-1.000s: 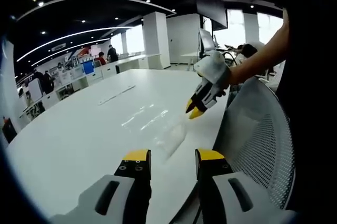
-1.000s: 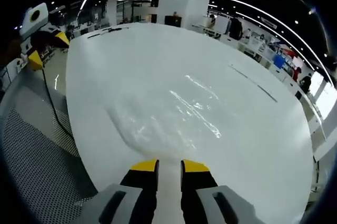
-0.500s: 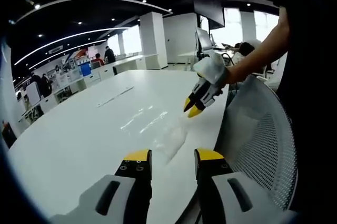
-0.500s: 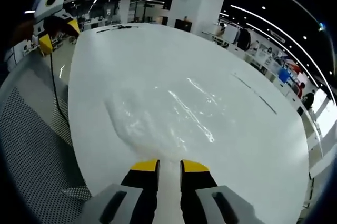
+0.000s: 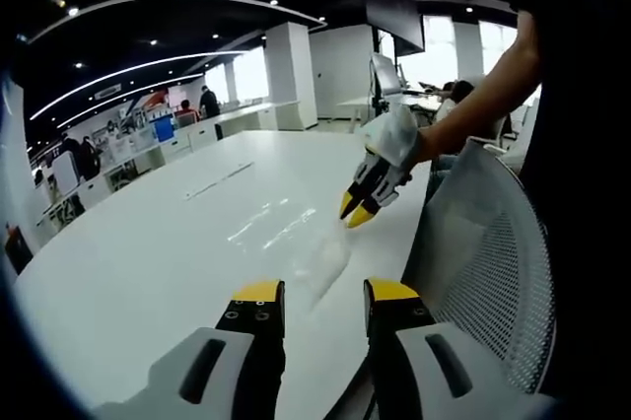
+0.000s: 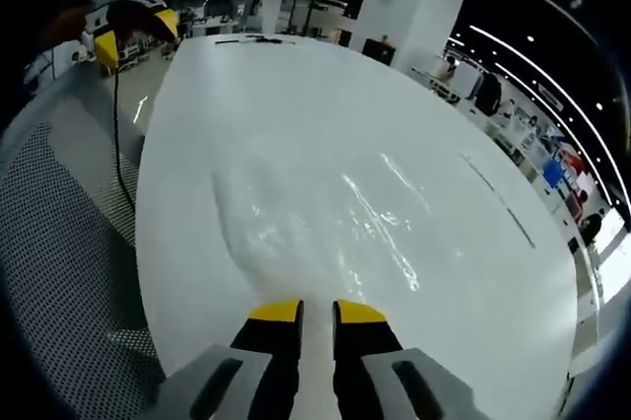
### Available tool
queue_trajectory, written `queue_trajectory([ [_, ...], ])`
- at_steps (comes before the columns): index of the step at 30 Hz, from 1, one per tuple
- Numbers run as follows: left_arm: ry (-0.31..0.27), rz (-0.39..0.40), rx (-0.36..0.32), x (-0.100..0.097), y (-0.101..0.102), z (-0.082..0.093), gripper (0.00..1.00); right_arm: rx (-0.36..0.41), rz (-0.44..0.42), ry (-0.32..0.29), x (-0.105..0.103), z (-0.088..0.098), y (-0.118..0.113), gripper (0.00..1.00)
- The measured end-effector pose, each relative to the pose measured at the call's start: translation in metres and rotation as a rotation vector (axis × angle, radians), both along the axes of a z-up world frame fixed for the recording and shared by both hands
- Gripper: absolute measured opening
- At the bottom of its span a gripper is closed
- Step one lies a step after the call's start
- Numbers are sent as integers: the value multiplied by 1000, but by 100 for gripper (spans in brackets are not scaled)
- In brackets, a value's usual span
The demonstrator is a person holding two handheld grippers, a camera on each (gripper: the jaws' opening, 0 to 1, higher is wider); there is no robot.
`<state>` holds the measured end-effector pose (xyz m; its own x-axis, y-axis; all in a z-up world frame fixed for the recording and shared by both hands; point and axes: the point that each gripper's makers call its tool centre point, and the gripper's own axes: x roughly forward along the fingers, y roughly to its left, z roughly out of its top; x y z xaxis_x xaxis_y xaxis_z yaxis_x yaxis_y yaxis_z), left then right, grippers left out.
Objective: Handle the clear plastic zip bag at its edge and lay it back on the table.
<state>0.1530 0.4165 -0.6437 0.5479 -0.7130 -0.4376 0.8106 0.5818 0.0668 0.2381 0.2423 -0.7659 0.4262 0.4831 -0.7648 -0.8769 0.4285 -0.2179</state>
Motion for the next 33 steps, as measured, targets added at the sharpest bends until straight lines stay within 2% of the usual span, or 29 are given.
queue_trajectory([
  [2, 1, 1, 0, -1, 0, 0, 29, -28, 30, -12, 2, -3, 1, 5],
  [6, 1, 9, -2, 0, 0, 1, 29, -31, 45, -16, 11, -3, 6, 5],
  [20, 10, 32, -5, 0, 6, 0, 29, -28, 49, -25, 39, -3, 13, 4],
  [27, 13, 41, -7, -1, 10, -1, 29, -38, 74, -42, 34, 1, 14, 3],
  [33, 9, 47, -15, 3, 11, 0, 29, -23, 54, -51, 26, 4, 11, 7],
])
